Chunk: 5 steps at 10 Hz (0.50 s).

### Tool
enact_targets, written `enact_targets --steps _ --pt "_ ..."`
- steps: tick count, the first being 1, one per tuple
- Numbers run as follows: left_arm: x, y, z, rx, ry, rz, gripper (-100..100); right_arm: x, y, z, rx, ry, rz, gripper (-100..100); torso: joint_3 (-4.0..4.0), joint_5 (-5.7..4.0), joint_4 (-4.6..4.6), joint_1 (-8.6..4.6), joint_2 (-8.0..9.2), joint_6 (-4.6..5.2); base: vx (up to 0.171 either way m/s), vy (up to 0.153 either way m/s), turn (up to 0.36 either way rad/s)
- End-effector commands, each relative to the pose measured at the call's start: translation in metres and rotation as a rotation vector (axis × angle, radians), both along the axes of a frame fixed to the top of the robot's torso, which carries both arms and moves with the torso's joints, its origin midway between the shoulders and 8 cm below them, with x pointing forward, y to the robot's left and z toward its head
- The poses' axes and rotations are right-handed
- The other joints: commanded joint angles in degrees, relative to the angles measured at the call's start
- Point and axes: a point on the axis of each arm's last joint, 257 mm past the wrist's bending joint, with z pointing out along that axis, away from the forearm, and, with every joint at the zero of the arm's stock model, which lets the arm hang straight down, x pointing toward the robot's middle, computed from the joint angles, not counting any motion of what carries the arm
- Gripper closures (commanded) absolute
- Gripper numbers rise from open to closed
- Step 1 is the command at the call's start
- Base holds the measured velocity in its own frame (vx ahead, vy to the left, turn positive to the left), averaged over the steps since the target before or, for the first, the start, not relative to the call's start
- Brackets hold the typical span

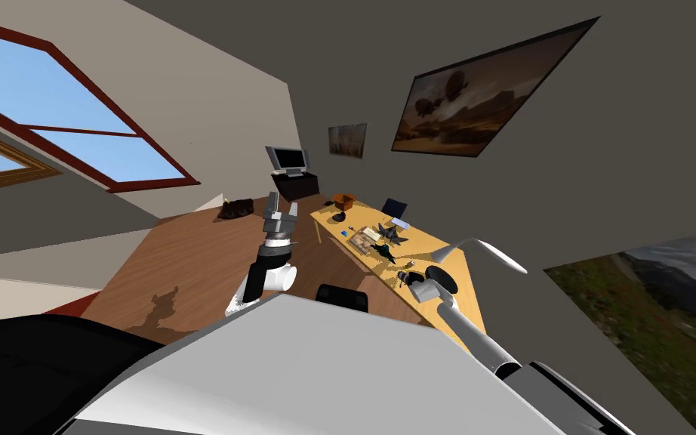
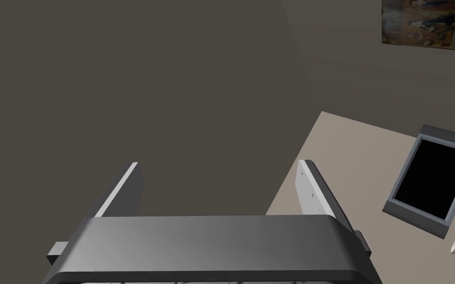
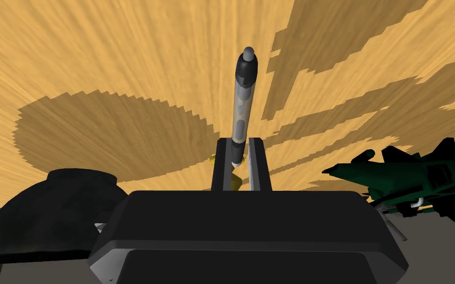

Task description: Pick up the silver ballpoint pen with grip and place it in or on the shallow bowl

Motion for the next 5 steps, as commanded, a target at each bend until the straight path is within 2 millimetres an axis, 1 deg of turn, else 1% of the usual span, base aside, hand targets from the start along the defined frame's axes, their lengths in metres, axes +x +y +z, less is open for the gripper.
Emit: enact_targets --steps 1,2,5 --pt "0.000 0.000 0.000 0.000 0.000 0.000 0 0.004 -0.015 0.010 -0.023 0.014 -0.013 100 0.00 0.00 0.00 0.00 0.00 0.00 -0.209 -0.047 0.179" --pt "0.000 0.000 0.000 0.000 0.000 0.000 0 0.006 -0.020 0.014 -0.030 0.017 -0.018 100 0.09 0.01 0.03 -0.03 0.14 0.02 -0.209 -0.054 0.124" --pt "0.000 0.000 0.000 0.000 0.000 0.000 0 0.017 -0.050 0.038 -0.067 0.037 -0.056 100 0.20 0.02 0.09 -0.10 0.32 -0.01 -0.230 -0.057 0.236"
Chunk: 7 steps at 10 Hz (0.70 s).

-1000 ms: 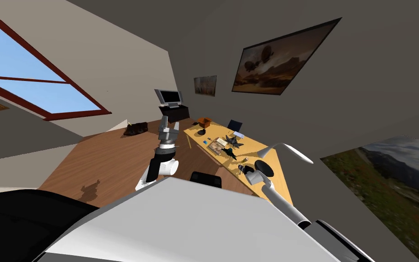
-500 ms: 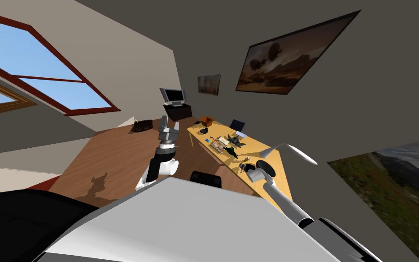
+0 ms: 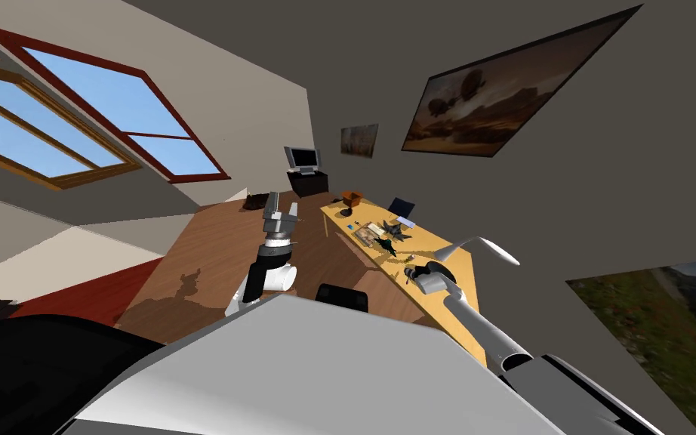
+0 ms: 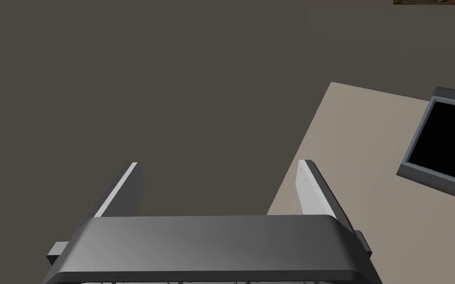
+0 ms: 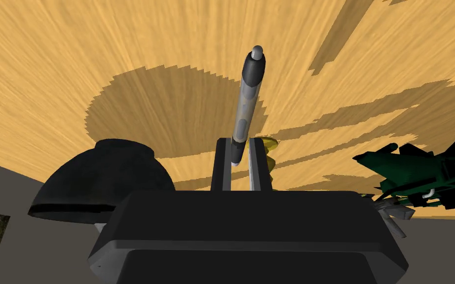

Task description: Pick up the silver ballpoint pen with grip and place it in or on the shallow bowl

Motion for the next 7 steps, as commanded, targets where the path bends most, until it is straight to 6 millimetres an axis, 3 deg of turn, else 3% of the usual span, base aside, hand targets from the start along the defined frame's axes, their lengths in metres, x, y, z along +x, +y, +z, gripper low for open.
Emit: enact_targets --steps 1,4,7 --pt "0.000 0.000 0.000 0.000 0.000 0.000 0 0.004 -0.016 0.012 -0.015 0.011 -0.022 100 0.00 0.00 0.00 0.00 0.00 0.00 -0.208 -0.028 0.235" --pt "0.000 0.000 0.000 0.000 0.000 0.000 0 0.011 -0.041 0.036 -0.018 0.017 -0.082 100 -0.15 0.02 -0.05 -0.06 -0.29 0.00 -0.147 -0.059 0.197" --pt "0.000 0.000 0.000 0.000 0.000 0.000 0 0.014 -0.055 0.052 -0.004 0.011 -0.127 100 -0.37 -0.05 -0.12 -0.47 -0.68 0.02 -0.045 -0.136 0.110"
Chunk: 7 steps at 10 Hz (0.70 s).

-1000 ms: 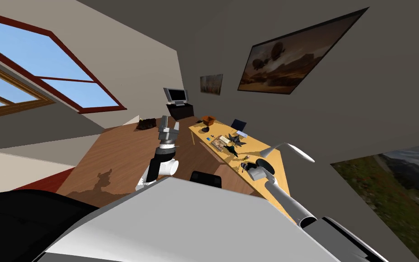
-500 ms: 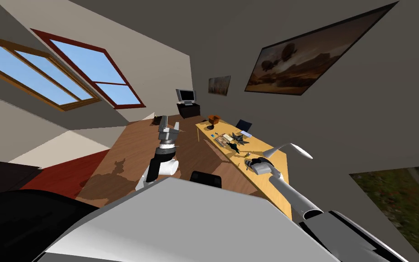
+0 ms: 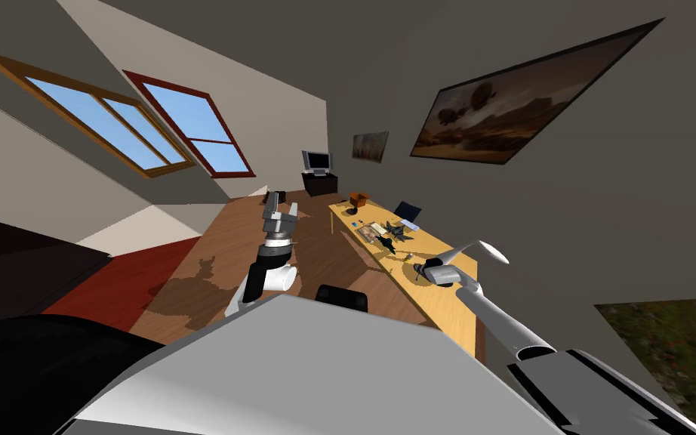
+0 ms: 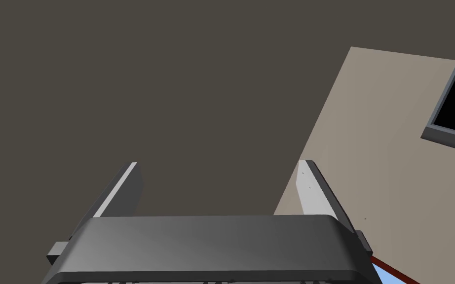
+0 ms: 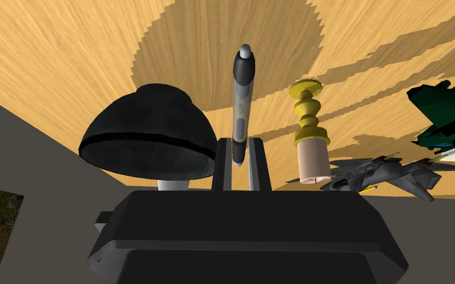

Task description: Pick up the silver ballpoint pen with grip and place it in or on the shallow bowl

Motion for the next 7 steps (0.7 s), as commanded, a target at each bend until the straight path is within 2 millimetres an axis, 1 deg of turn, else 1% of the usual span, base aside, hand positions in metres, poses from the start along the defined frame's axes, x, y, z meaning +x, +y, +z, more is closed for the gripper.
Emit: enact_targets --steps 1,2,3,4,6,7 --pt "0.000 0.000 0.000 0.000 0.000 0.000 0 0.000 -0.007 0.009 0.007 -0.004 -0.021 100 0.00 0.00 0.00 0.00 0.00 0.00 0.008 -0.127 0.052" --pt "0.000 0.000 0.000 0.000 0.000 0.000 0 0.002 -0.014 0.019 0.017 -0.010 -0.046 100 -0.06 0.01 -0.03 0.04 -0.09 0.01 0.005 -0.167 0.072" --pt "0.000 0.000 0.000 0.000 0.000 0.000 0 0.003 -0.020 0.029 0.028 -0.018 -0.072 100 -0.07 0.02 -0.01 -0.07 -0.12 0.00 -0.018 -0.213 0.117" --pt "0.000 0.000 0.000 0.000 0.000 0.000 0 0.004 -0.023 0.034 0.034 -0.022 -0.084 100 -0.05 -0.03 -0.01 -0.21 -0.08 0.00 -0.024 -0.190 0.073" --pt "0.000 0.000 0.000 0.000 0.000 0.000 0 0.005 -0.028 0.043 0.044 -0.029 -0.105 100 -0.06 -0.05 -0.04 -0.12 -0.08 0.08 0.000 -0.149 0.025" --pt "0.000 0.000 0.000 0.000 0.000 0.000 0 0.006 -0.032 0.050 0.054 -0.036 -0.122 100 -0.09 -0.03 -0.05 0.00 -0.13 0.05 -0.002 -0.140 0.047"
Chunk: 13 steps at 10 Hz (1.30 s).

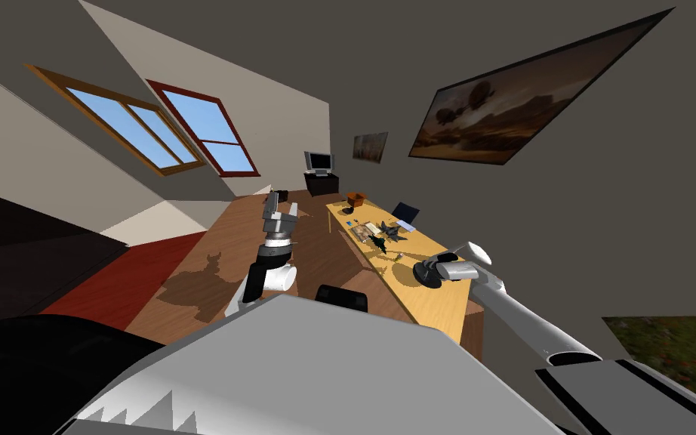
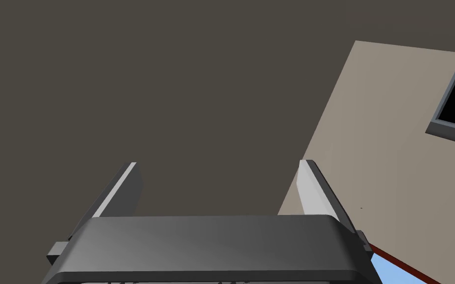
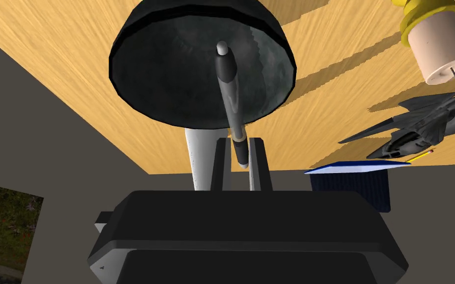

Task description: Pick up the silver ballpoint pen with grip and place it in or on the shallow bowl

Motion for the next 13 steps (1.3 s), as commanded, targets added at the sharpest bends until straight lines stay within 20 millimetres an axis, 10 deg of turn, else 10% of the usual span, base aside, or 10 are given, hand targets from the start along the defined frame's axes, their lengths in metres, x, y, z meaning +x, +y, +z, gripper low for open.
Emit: enact_targets --steps 1,3,4,8,9,10,13 --pt "0.000 0.000 0.000 0.000 0.000 0.000 0 0.001 -0.005 0.010 0.014 -0.010 -0.026 100 0.00 0.00 0.00 0.00 0.00 0.00 -0.003 -0.157 0.054" --pt "0.000 0.000 0.000 0.000 0.000 0.000 0 0.002 -0.005 0.010 0.016 -0.011 -0.027 100 -0.02 -0.02 0.00 -0.06 -0.04 0.03 0.007 -0.116 0.019" --pt "0.000 0.000 0.000 0.000 0.000 0.000 0 0.003 -0.006 0.012 0.014 -0.013 -0.029 -100 -0.04 -0.03 -0.04 0.22 -0.04 0.01 0.001 -0.015 -0.001" --pt "0.000 0.000 0.000 0.000 0.000 0.000 0 0.003 -0.007 0.012 0.014 -0.013 -0.029 -100 -0.04 0.06 -0.04 0.58 -0.04 0.00 0.000 -0.002 0.000" --pt "0.000 0.000 0.000 0.000 0.000 0.000 0 0.003 -0.007 0.012 0.014 -0.013 -0.029 0 -0.04 0.06 -0.04 0.58 -0.04 0.00 0.000 0.000 0.000" --pt "0.000 0.000 0.000 0.000 0.000 0.000 0 0.009 -0.007 0.029 0.014 -0.015 -0.021 -100 -0.04 0.06 -0.04 0.59 -0.04 0.00 -0.005 0.012 -0.056" --pt "0.000 0.000 0.000 0.000 0.000 0.000 0 0.016 -0.007 0.053 0.013 -0.017 -0.009 -100 -0.03 0.10 -0.03 0.70 -0.02 0.00 -0.001 0.023 -0.047"
